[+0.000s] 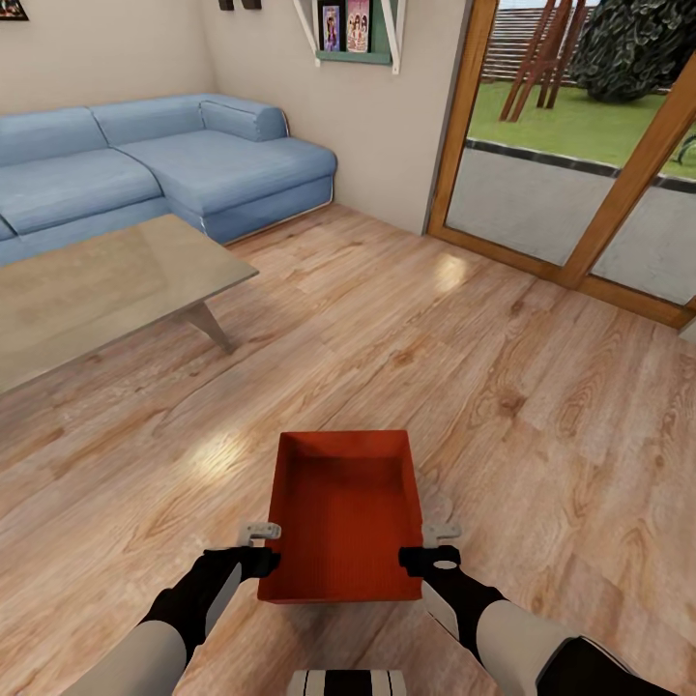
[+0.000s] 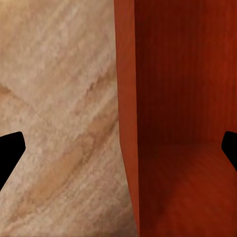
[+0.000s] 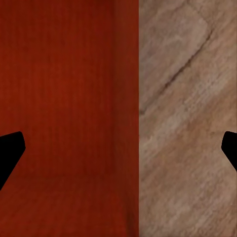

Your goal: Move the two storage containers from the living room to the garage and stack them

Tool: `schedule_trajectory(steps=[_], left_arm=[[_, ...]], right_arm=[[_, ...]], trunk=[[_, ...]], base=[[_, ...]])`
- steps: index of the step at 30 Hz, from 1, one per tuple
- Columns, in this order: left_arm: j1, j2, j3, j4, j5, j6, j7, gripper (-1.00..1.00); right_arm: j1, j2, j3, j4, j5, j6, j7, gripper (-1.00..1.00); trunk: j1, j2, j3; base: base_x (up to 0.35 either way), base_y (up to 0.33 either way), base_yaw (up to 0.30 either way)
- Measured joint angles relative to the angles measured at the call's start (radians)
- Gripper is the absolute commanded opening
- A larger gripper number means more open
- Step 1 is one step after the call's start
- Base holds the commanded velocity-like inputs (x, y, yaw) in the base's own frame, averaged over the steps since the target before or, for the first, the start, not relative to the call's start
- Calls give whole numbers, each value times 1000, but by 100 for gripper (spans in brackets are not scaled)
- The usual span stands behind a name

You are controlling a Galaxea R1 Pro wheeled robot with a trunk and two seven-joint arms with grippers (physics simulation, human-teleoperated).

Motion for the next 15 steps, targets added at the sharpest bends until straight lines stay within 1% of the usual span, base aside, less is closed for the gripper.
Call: schedule_trajectory(steps=[4, 15], left_arm=[[0, 0, 0, 0, 0, 0, 0, 100], [0, 0, 0, 0, 0, 0, 0, 100]], right_arm=[[0, 0, 0, 0, 0, 0, 0, 100], [0, -1, 0, 0, 0, 0, 0, 100]], trunk=[[0, 0, 0], [42, -77, -34]], base=[[0, 0, 0], [0, 0, 0]])
